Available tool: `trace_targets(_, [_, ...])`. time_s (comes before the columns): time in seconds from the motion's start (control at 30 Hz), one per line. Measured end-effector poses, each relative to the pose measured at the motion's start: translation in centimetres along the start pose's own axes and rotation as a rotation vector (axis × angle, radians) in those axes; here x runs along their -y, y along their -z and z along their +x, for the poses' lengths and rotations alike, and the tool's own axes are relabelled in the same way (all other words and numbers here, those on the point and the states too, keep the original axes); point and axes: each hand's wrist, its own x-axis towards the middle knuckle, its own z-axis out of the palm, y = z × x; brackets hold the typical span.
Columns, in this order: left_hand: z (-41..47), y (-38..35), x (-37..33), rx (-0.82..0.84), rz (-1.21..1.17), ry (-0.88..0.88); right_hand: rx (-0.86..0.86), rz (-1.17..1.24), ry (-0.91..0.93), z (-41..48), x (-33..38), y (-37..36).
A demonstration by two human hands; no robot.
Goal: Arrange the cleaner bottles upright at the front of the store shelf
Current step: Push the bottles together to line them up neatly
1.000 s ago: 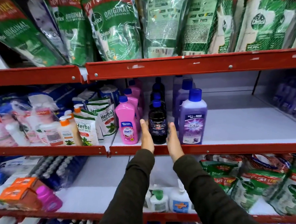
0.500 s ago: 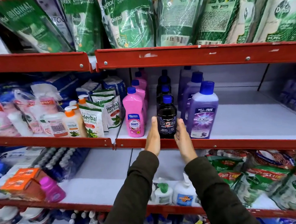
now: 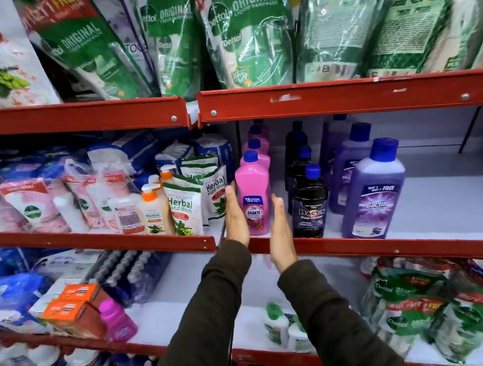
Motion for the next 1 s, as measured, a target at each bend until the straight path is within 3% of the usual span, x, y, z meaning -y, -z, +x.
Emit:
trace_targets(0.13, [0.4, 0.7, -0.9, 0.152, 0.019, 0.061, 0.045, 0.024, -0.063, 1.3, 0.4, -0.6])
trace_targets(0.37, [-1.1, 1.6, -0.6, 0.223, 0.012, 0.016, 0.044, -0.024, -0.035, -0.4, 1.0, 0.5])
trace_targets(1.0, [-2.2, 1.7, 0.2, 0.129, 0.053, 0.051, 0.004, -0.056, -0.068, -1.5, 0.6, -0.3])
